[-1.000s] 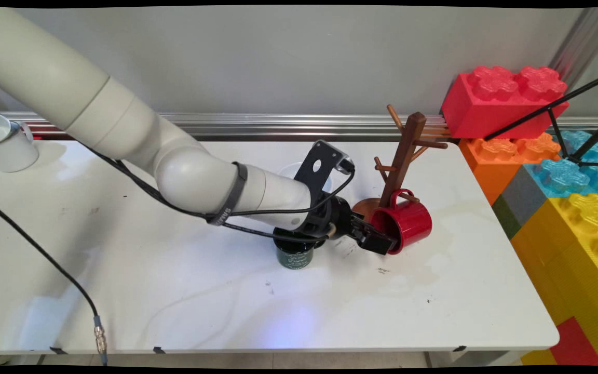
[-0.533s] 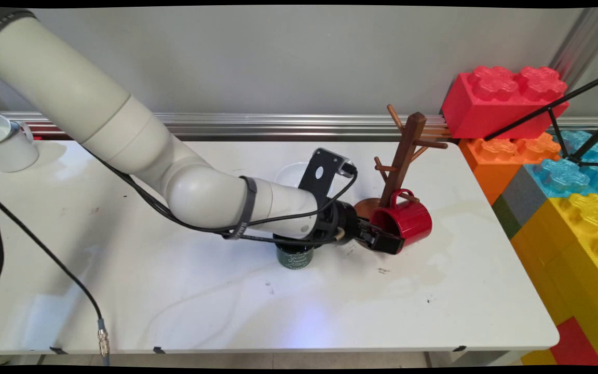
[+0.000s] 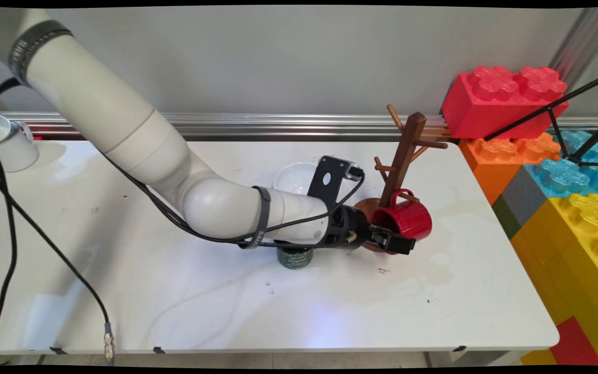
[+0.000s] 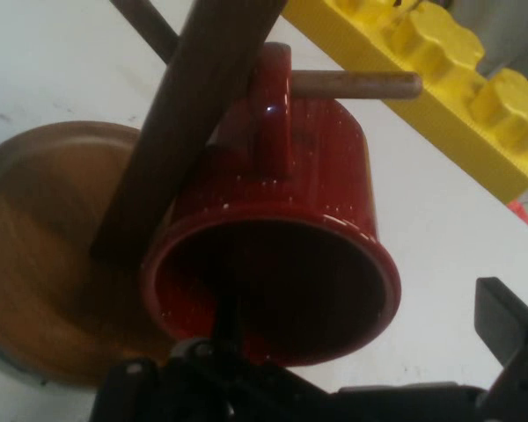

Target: Pick up the red mug from the rack

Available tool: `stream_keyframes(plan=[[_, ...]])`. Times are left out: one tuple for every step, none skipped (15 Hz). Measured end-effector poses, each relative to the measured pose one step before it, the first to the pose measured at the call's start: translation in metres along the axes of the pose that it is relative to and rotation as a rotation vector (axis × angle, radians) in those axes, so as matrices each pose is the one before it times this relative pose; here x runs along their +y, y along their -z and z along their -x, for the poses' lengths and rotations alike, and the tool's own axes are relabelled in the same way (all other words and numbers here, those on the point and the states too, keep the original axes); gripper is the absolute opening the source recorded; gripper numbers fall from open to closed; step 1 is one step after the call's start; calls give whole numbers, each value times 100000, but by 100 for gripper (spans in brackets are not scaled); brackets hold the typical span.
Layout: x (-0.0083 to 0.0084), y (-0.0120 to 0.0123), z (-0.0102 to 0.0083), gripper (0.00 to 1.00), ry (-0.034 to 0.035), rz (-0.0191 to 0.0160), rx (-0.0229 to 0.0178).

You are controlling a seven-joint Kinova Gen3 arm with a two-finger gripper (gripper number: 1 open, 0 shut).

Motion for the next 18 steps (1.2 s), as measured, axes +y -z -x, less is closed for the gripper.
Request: stream_keyframes(plan=[[102,-321,50,100,1080,162,382],[91,-277,26,100,895,141,337],[126,-323,24,100,1065,199,374],[119,-281,22,100,937,231,254],[167,-338,20,100,1089,390,245],[94,-194,3,100,602,207,152],[139,-281,0,100,826,320,255],[136,-325,-23,100,861,292,357],[131,-313,-26,100,795,298,334],[115,-297,-25,100,691,270,294],[62,-204,-26,100,446,146,210],[61,-191,-24,100,405,139,197],[59,-220,-42,100,455,153,284],[60,-227,-41,100,463,155,269],[53,-195,-39,100,384,138,263],[18,-95,-10,100,194,58,93],[32,-109,-20,100,249,86,142],[8,-76,-18,100,131,11,119]])
